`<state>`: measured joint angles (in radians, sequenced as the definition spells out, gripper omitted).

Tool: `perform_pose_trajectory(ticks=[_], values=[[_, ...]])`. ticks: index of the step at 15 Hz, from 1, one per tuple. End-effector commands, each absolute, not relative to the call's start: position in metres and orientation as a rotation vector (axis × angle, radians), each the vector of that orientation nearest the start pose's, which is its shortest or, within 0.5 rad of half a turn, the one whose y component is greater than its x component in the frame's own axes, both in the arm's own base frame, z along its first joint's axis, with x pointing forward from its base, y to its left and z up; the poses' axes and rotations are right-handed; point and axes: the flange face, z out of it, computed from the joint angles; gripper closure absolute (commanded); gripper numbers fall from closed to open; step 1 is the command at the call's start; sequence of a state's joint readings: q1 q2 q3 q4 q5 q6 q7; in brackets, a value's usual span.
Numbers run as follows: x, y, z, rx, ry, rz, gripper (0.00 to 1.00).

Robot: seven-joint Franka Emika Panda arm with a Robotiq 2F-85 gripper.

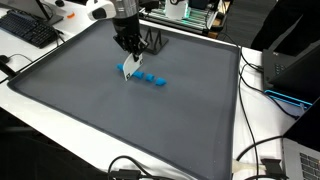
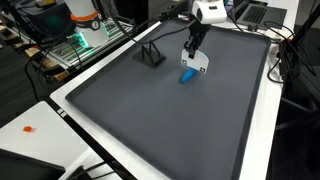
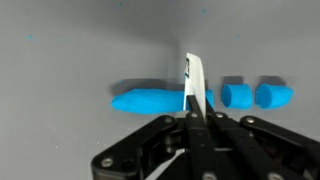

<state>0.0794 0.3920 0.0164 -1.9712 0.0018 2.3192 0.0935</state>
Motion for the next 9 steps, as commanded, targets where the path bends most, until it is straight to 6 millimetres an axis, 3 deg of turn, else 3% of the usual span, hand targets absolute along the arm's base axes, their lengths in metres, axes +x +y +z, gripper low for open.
perform_pose_trajectory(ticks=[1,9], values=[[0.602,0.053,0.253,-3.142,-0.003,0.084,0.99],[0.598,0.058,0.232,-3.133,-0.024,0.147,0.99]])
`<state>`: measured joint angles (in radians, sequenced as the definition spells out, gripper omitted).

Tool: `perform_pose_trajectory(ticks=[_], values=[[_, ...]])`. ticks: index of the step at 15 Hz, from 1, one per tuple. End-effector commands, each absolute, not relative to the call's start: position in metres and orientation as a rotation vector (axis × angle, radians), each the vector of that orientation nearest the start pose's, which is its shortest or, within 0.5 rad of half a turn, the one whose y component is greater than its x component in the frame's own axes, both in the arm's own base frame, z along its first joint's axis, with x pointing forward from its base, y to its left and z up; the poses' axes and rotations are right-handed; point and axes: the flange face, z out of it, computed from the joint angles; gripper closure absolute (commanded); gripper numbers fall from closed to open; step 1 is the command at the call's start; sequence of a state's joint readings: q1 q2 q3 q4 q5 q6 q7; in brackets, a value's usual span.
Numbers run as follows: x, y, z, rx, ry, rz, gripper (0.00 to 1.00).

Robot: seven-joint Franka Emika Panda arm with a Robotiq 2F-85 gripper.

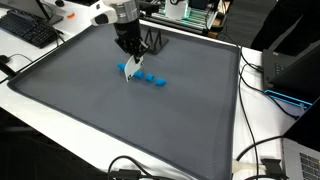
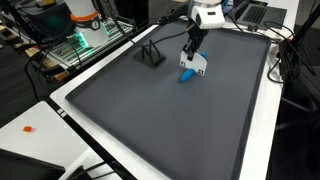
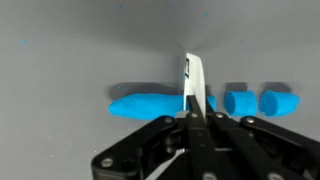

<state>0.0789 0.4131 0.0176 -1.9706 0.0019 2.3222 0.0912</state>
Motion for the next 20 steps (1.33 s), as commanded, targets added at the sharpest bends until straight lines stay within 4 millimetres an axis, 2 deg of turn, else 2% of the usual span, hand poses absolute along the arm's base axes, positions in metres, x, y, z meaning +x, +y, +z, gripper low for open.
perform_pose_trajectory(ticks=[1,5,9,20], values=[[0.597,0.058,0.229,-3.133,-0.024,0.153,0.99],[0.594,0.063,0.227,-3.115,-0.016,0.191,0.99],[0.594,0.070,0.233,-3.083,0.013,0.194,0.99],[0.599,0.059,0.263,-3.146,0.018,0.116,0.99]])
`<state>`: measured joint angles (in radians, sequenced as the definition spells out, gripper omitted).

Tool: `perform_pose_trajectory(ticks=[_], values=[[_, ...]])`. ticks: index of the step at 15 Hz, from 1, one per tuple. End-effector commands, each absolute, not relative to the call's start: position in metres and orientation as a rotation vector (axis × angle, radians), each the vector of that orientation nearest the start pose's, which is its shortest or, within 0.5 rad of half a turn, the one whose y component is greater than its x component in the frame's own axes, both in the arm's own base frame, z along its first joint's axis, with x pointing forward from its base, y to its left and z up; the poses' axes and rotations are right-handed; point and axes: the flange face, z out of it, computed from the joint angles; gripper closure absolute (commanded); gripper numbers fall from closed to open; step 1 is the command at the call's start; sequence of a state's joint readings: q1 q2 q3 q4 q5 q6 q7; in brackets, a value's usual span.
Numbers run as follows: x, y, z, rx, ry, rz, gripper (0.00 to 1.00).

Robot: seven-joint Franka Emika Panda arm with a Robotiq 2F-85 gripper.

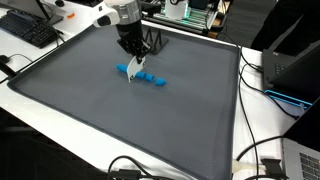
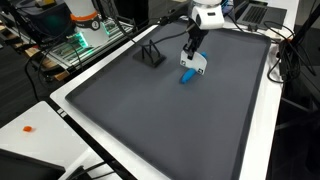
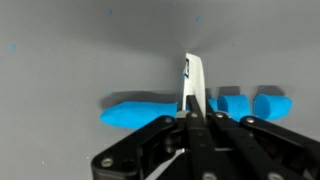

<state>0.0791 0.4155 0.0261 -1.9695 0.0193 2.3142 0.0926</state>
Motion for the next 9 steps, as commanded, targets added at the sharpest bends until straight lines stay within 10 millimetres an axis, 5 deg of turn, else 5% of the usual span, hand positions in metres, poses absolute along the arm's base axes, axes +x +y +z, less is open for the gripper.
perform_pose_trajectory(ticks=[1,9], values=[[0.599,0.058,0.266,-3.152,0.019,0.109,0.99],[0.603,0.042,0.288,-3.193,0.033,0.040,0.99]])
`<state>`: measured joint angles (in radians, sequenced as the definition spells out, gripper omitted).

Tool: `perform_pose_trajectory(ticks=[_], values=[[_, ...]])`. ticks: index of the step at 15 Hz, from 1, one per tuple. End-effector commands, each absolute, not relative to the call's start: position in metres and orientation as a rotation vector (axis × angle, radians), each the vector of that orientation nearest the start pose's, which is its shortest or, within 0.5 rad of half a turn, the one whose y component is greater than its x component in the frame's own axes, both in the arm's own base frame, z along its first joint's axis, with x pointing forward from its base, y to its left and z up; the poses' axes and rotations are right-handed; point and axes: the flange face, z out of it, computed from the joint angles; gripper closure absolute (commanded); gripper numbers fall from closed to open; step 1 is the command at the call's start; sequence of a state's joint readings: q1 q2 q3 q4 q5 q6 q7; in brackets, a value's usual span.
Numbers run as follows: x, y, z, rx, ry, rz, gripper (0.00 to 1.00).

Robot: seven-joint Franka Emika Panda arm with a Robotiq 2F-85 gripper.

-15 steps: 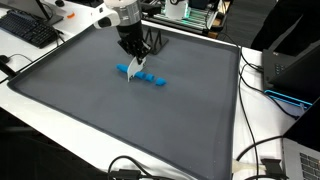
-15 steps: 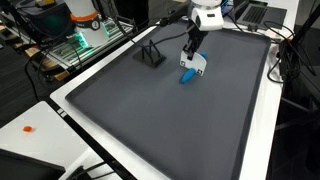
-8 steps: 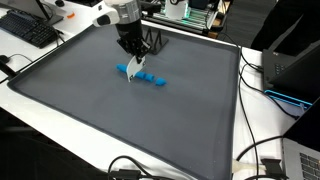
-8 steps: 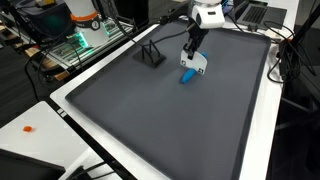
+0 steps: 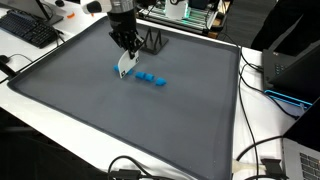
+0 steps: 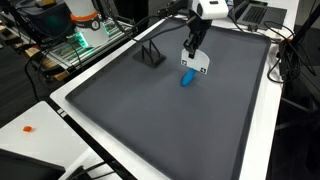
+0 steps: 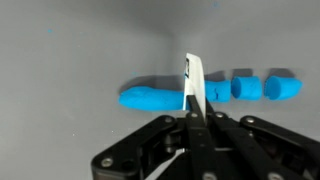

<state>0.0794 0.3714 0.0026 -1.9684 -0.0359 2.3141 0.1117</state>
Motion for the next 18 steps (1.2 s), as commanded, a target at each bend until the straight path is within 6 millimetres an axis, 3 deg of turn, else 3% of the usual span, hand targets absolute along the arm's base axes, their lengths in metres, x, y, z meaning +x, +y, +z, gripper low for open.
perform_pose_trajectory(ticks=[1,8,18], values=[[0.603,0.041,0.289,-3.190,0.037,0.037,0.99],[0.607,0.035,0.297,-3.173,0.050,0.016,0.99],[0.608,0.016,0.274,-3.184,0.077,0.079,0.99]])
